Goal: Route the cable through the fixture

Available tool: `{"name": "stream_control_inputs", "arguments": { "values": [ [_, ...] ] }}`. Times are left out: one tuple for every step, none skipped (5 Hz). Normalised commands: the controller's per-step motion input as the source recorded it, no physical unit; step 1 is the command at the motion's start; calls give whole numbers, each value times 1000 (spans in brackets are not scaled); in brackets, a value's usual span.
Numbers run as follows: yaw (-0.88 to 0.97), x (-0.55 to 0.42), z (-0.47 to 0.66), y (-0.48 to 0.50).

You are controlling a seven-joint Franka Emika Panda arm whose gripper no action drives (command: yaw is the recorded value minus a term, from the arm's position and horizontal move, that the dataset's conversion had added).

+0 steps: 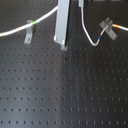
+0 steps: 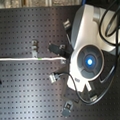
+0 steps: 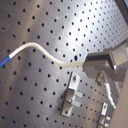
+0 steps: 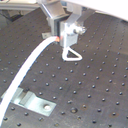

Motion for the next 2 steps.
{"name": "stream_control_inputs", "arguments": {
  "values": [
    [-123,-129,98,-106],
    [-277,-348,212,-288]
  ]
}}
